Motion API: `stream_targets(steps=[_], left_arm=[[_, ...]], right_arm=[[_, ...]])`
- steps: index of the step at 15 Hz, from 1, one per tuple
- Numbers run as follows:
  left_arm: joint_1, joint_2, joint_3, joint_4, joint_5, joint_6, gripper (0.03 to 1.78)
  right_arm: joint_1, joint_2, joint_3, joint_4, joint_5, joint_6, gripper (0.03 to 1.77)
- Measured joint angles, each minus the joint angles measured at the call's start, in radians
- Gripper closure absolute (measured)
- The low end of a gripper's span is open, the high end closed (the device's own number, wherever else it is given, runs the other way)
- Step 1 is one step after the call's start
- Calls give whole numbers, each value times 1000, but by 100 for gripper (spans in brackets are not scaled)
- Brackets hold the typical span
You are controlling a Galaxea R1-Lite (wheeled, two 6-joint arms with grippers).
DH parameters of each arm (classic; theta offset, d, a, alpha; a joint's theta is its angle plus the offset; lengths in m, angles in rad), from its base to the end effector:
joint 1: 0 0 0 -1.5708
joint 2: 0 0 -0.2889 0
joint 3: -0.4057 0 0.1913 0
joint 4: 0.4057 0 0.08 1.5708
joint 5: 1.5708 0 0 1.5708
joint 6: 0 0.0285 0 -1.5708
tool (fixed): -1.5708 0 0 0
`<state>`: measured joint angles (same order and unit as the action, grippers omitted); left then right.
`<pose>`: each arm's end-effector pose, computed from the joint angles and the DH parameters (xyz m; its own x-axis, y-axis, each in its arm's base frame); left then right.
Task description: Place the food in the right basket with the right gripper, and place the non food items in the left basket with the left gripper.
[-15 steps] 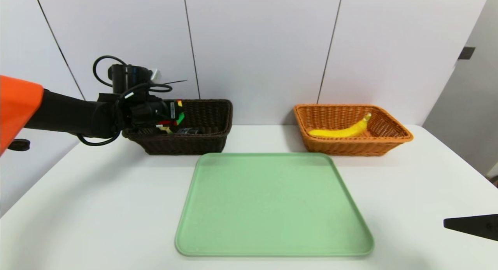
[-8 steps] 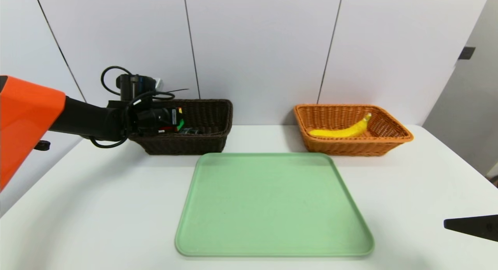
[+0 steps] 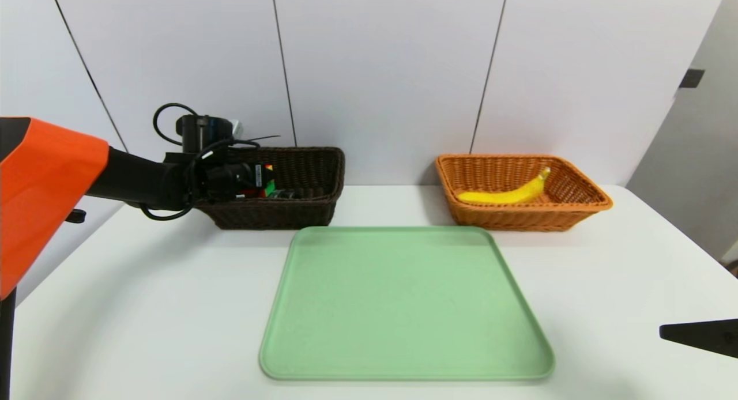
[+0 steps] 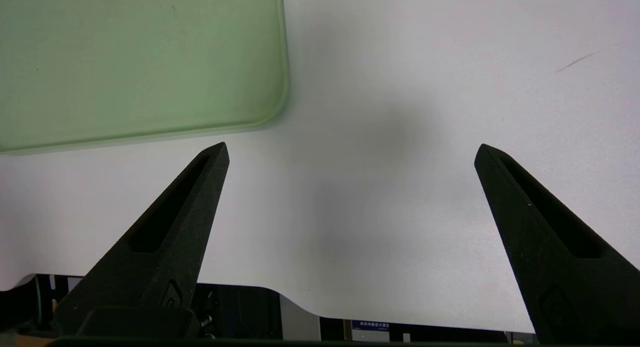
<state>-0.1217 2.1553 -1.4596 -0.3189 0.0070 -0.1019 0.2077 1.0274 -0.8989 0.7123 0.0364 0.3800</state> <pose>0.4404 -0.0537 0.1463 0.9238 -0.1059 -0.3679 0.0772 0.9928 -0.0920 0.1045 0.0231 0.2188 0.6446 0.1730 -0.7447 0.0570 0.9605 0.2725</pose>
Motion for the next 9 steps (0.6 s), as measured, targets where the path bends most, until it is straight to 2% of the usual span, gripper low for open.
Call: stream_targets(steps=[5,9], left_arm=[[0,-31,-4,-14,0,2,32],[0,-64,-6,-11,1,4,24]], right_arm=[[0,-1,3,0,1,3,10],[0,-5,2,-1,2,3,10]])
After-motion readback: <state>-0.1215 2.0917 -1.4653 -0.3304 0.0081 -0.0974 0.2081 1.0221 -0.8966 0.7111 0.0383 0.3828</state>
